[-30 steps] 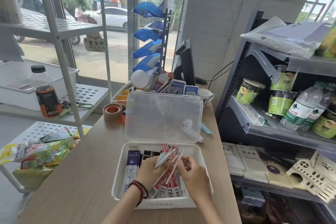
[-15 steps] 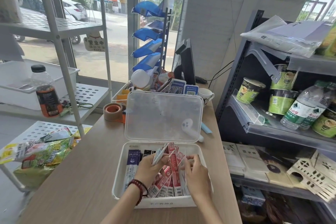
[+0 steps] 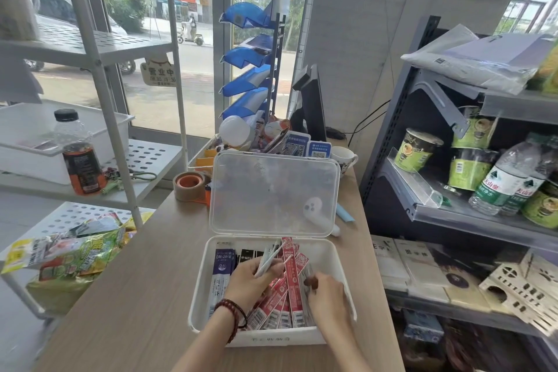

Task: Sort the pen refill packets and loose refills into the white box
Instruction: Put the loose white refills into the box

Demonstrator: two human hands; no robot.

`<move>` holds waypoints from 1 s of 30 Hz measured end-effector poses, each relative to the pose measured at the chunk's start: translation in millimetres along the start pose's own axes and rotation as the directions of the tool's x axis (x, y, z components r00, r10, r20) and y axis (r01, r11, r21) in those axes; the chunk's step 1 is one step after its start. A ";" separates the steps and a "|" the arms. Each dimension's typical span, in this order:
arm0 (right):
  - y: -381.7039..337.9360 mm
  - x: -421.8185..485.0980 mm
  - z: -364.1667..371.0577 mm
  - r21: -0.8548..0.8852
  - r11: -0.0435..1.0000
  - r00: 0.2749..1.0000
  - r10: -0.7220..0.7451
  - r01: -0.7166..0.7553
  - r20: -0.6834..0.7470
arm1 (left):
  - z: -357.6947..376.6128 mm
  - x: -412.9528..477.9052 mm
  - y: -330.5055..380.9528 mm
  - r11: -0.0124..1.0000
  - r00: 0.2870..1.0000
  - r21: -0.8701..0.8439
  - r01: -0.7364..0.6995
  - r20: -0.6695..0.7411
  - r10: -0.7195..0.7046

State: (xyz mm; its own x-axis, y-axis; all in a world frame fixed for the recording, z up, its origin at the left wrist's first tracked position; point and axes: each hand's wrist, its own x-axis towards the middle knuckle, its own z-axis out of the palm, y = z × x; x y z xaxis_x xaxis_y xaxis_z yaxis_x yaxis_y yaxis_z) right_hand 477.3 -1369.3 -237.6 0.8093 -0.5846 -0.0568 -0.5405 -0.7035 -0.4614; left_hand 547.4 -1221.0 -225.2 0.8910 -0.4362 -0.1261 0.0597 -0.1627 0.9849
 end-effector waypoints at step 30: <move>-35.1 -21.4 -46.6 0.645 0.749 0.944 -0.303 0.151 0.131 | 5.5 20.0 28.2 0.989 0.993 -0.151 -0.002 -0.120 -0.016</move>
State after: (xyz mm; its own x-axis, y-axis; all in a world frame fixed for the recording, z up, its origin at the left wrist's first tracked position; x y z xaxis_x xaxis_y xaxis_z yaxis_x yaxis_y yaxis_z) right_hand 468.2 -1351.0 -179.0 0.9578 -0.2859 -0.0297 -0.1345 -0.3546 -0.9253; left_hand 564.5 -1239.2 -200.5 0.9375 -0.3241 -0.1271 0.1253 -0.0265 0.9918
